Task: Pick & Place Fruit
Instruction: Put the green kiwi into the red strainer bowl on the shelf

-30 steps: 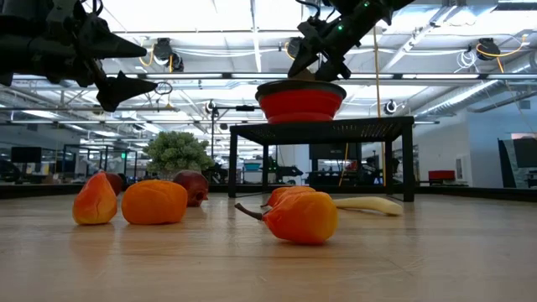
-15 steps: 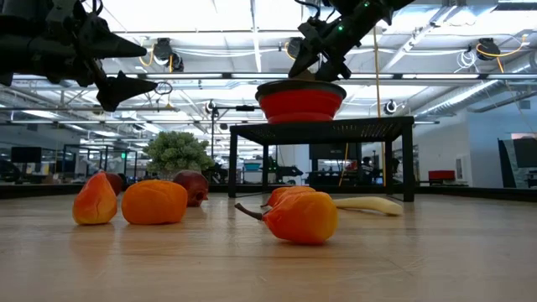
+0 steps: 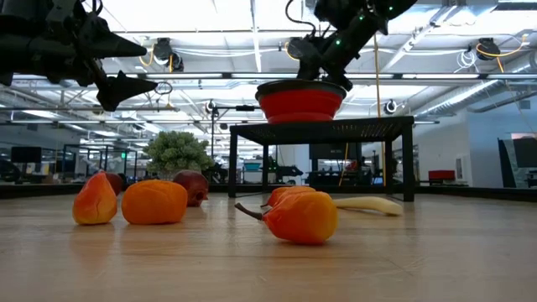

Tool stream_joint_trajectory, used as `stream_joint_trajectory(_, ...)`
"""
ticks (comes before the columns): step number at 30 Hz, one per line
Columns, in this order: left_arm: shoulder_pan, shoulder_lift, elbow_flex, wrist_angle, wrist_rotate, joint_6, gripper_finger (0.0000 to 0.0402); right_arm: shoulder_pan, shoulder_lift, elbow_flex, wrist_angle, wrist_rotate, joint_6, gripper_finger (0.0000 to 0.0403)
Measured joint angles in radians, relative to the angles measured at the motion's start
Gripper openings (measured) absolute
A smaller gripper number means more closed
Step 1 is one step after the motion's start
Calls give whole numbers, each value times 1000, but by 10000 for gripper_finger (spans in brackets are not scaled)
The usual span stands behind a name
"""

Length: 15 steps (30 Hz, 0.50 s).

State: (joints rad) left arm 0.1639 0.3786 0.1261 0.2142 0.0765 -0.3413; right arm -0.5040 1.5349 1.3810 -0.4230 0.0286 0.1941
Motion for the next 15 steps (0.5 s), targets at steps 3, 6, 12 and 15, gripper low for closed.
stream_joint_trajectory(3,0,0,0,0,0,-1,353,-1,-3,4,10,-4,3,325)
stream_joint_trajectory(6,0,0,0,0,0,-1,353,0,2,1,-1,-5,3,325)
stream_joint_trajectory(12,0,0,0,0,0,-4,353,-1,0,2,7,-4,3,342)
stream_joint_trajectory(15,0,0,0,0,0,-3,353,0,-1,2,18,-1,5,359)
